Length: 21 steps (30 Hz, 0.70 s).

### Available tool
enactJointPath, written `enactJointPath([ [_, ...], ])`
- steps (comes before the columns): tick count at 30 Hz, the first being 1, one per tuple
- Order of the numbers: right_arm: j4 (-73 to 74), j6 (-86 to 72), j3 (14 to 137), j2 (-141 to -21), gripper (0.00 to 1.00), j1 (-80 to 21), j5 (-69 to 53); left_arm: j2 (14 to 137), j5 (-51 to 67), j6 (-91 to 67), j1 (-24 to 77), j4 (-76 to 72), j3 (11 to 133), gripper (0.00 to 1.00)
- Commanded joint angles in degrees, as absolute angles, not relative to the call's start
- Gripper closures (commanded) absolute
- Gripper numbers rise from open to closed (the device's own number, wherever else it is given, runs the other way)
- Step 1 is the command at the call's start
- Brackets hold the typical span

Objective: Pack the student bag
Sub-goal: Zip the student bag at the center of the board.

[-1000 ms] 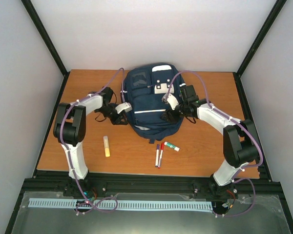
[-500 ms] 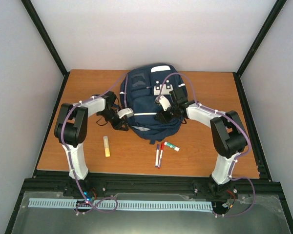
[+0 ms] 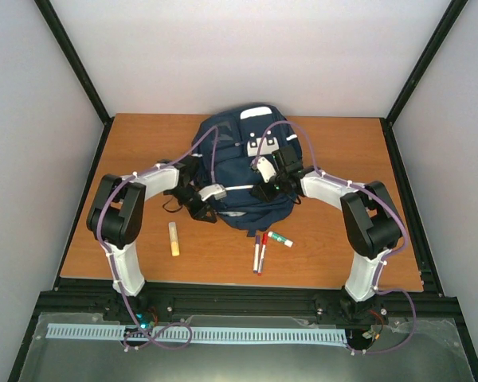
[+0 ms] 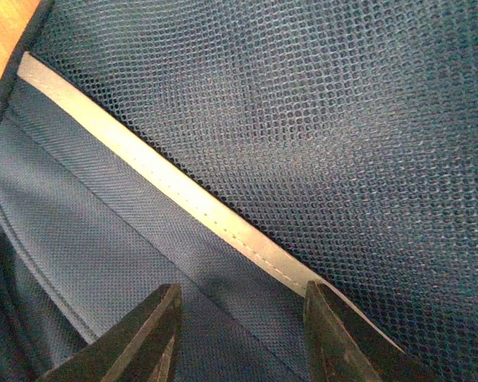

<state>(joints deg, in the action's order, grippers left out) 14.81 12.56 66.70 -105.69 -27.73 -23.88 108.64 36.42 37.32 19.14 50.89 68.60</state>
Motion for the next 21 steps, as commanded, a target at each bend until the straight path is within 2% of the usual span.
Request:
enactJointPath([
  [1,13.64,11.67,65.79,-107.29,0.58,-29.32,-23.14,105.68,41.34,36.36,22.63,54.81,68.00,0.99],
  [10,13.23,11.51,65.75,-107.23,0.59,-29.88,-22.56,105.52,43.25,30.02,28.28,51.01,68.34,0.99],
  [21,13.81,11.88,64.94,-104.78,0.59,-29.81,-21.60,108.63,44.31,27.43,32.17,50.51,74.32,0.99],
])
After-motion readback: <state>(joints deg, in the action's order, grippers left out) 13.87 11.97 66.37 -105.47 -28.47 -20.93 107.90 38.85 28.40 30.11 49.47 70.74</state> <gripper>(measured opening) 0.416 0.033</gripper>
